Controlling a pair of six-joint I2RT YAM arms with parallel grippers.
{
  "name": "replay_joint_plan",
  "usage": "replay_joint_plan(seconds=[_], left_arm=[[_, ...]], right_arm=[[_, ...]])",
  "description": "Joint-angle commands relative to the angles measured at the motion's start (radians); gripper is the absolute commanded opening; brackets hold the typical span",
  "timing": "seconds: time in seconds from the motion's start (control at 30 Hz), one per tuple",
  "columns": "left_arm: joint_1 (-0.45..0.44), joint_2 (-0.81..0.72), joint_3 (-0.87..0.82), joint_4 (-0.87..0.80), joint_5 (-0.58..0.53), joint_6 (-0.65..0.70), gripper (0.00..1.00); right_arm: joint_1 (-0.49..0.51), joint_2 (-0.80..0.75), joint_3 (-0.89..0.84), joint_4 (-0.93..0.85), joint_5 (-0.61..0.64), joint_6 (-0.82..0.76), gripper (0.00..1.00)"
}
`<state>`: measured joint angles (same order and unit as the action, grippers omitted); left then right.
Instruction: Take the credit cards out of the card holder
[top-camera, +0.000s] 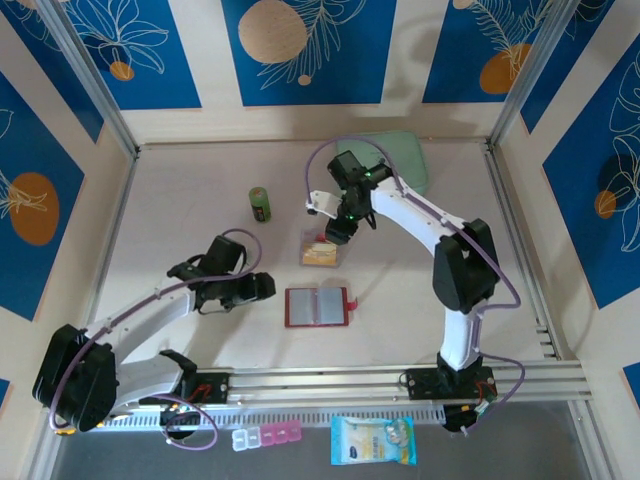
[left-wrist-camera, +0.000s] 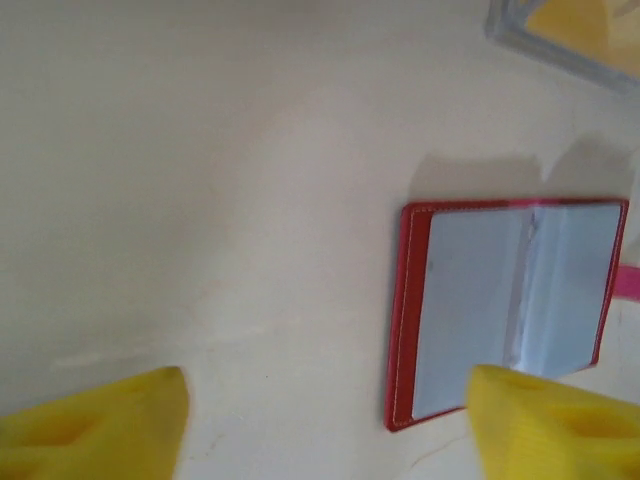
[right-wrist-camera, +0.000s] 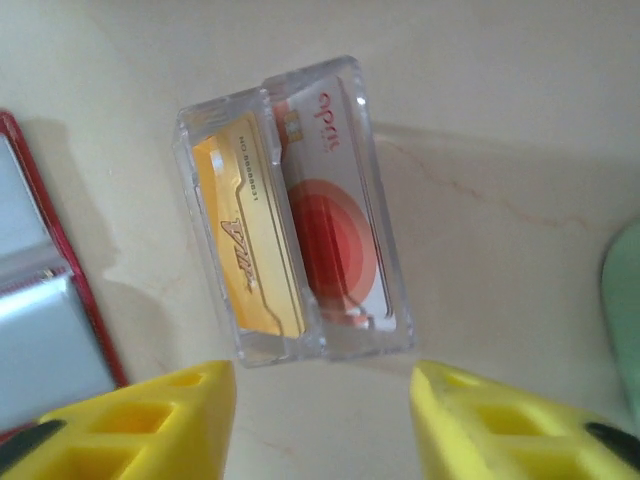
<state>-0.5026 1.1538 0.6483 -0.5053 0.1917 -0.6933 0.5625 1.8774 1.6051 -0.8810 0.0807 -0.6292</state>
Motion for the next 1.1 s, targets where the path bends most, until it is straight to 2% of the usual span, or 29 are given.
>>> replay_joint_plan(seconds=[0.0, 0.07, 0.2, 0.33, 0.4, 0.5, 0.67, 0.83, 0.93, 1.07], left_arm=[[0.015, -0.011, 0.048, -0.085, -0.126, 0.084, 0.93], [0.023, -0.006, 0.053, -0.08, -0.154, 0.102, 1.0], [0.051, 0.011, 0.053, -0.062, -0.239, 0.148, 1.0], [0.091, 0.034, 0.056, -0.035, -0.36, 0.213, 1.0], [0.111, 0.046, 0.052, -0.008, -0.447, 0.25, 1.0], [0.167, 0.057, 0.047, 0.036, -0.508, 0.251, 1.0], [0.205, 0.035, 0.004, 0.172, -0.619, 0.327, 1.0], [0.262, 0.047, 0.009, 0.275, -0.653, 0.461, 0.99], [0.274, 0.07, -0.038, 0.439, -0.727, 0.575, 0.99], [0.34, 0.104, -0.126, 0.678, -0.666, 0.592, 0.99]], right_arm=[[-0.002, -0.085, -0.099, 0.101, 0.034, 0.117, 0.76], [-0.01, -0.128, -0.161, 0.14, 0.066, 0.155, 0.99], [-0.042, -0.207, -0.297, 0.228, 0.127, 0.241, 0.99], [-0.097, -0.287, -0.435, 0.324, 0.136, 0.345, 0.99], [-0.143, -0.339, -0.532, 0.414, 0.096, 0.413, 0.99], [-0.224, -0.412, -0.663, 0.549, 0.047, 0.508, 0.99], [-0.354, -0.491, -0.842, 0.757, 0.059, 0.607, 0.99], [-0.471, -0.54, -0.979, 0.973, 0.071, 0.688, 0.99], [-0.516, -0.54, -1.041, 1.107, 0.076, 0.721, 0.99], [-0.536, -0.526, -1.11, 1.299, 0.097, 0.746, 0.99]])
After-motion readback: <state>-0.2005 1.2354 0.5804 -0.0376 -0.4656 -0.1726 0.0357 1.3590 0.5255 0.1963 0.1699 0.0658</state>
